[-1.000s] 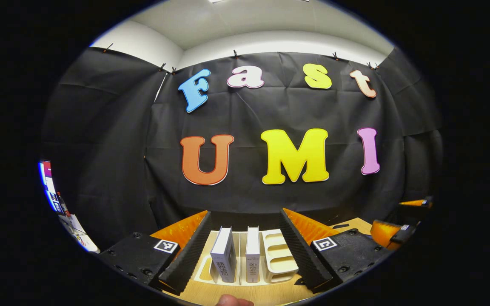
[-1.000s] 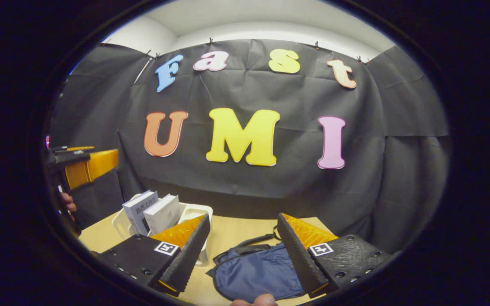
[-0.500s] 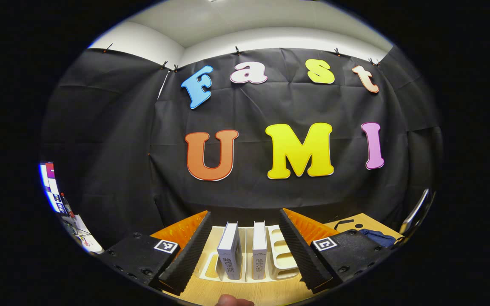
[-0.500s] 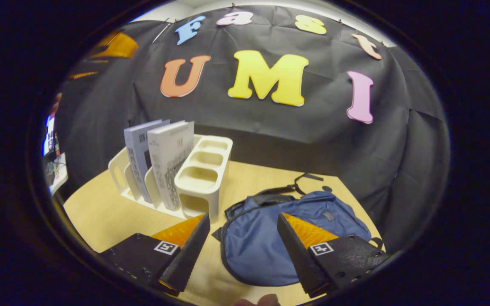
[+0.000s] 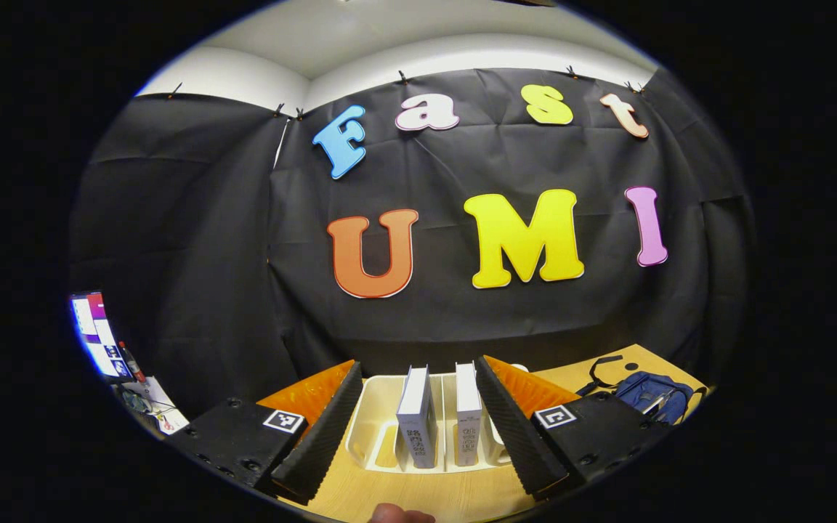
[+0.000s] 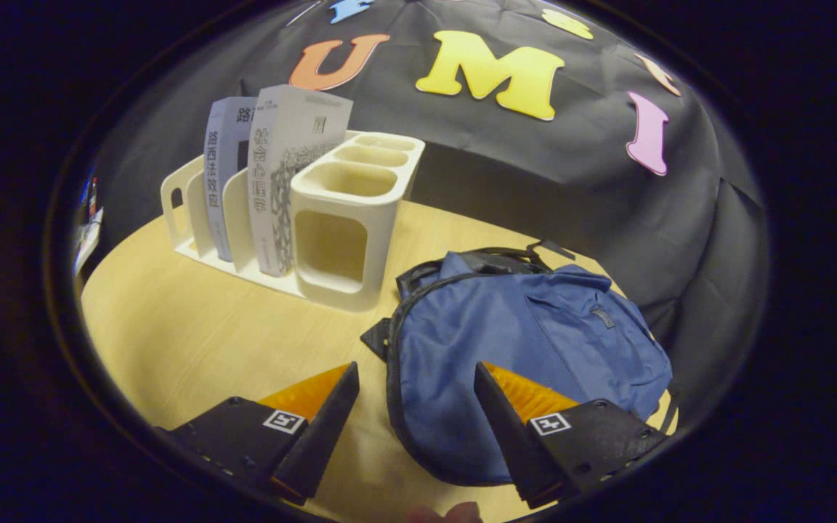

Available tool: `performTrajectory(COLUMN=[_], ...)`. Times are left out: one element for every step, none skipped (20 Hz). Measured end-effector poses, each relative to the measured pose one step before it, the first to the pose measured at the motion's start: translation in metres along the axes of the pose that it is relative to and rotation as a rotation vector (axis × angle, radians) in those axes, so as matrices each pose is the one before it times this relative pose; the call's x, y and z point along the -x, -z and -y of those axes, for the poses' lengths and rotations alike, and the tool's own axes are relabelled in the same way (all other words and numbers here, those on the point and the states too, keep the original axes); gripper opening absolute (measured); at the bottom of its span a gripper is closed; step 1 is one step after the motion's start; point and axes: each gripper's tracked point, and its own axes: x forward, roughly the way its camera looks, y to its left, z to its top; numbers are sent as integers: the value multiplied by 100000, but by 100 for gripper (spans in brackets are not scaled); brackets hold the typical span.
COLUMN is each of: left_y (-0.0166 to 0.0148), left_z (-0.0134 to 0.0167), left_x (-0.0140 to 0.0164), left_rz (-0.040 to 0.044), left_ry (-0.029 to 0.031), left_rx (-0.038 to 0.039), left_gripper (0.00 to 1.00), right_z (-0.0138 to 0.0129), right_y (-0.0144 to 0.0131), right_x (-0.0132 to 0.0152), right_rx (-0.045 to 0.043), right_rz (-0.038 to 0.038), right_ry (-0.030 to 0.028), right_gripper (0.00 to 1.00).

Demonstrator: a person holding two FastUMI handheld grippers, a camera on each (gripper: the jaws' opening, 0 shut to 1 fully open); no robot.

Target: Open the schoolbag, grab two books from the bookshelf and put them into the schoolbag.

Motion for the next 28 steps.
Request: performTrajectory(left_y=[142,133,83,52,13,-8,110,-57,-121,114,29,16,-3,18,-44,43,-57,86,-77,90,2,-64,47,7,87,-65,28,-125], left_z=[-261,-211,-154,-167,-187,-73,-174,-85,-94,39,53,-7,17,-10,73,31,-46,-68,52,-110,-50,57,24,58,-94,61,-17,18], left_x=[-9,184,-28,32,-49,-95,49,-89,-60,-38,-100,43,42,22,1,113,53,24,40,123,91,46,67,40,104,-44,47,-108], left_rz=[-430,-422,-434,-294,-356,-267,-135,42,-112,-226,-107,-100,62,3,-114,-56,83,68,-78,-118,119,-4,73,-22,-43,-149,148,27], left_ry=[-440,-506,-326,-257,-270,-218,-135,-174,-99,86,168,124,157,12,79,1,-165,-114,-213,-210,-176,39,-103,-83,-10,-218,-201,-103], left_rx=[-51,-35,87,331,316,269,-40,-302,-295,21,167,68,99,141,134,172,168,357,356,395,604,743,858,790,650,192,177,275], left_gripper=[99,99,99,99,99,99,99,99,99,99,99,99,99,99,99,99,99,99,99,99,99,99,99,99,99,99,99,99], right_z=[192,121,270,272,181,301,286,241,214,171,191,145,273,-303,-137,-403,-42,67,52,-46,185,63,142,172,226,180,406,194], right_y=[244,292,79,191,133,206,-281,-194,-101,-114,-157,-17,127,245,-1,59,-701,81,-120,28,-311,46,-104,-611,-475,-254,-648,-663], right_x=[-534,-459,-477,-406,-476,-325,-277,-265,-299,-218,-217,-210,-155,-46,-8,531,-53,242,369,165,359,126,150,536,512,407,498,621], right_rx=[68,164,326,-131,-133,23,-343,-17,-197,-510,574,960,966,-576,-83,-151,286,-149,-1076,-1965,-2523,-1804,-1232,-796,171,186,494,10], right_rz=[-222,-360,31,183,-112,-246,1457,771,294,32,439,311,-970,-1645,-2069,-436,-198,-376,-979,-988,-1049,-1191,-838,-115,-309,756,1559,1328], right_ry=[1488,1383,1863,1746,1514,1589,1419,1231,607,568,325,-77,49,-2331,-1646,-3413,-549,-923,-1135,-1852,-2049,-2470,-1612,-1897,-1223,-529,303,-103], right_gripper=[96,96,96,96,96,96,96,96,96,96,97,94,98,87,82,70,58,46,35,25,25,10,10,1,1,1,1,1])
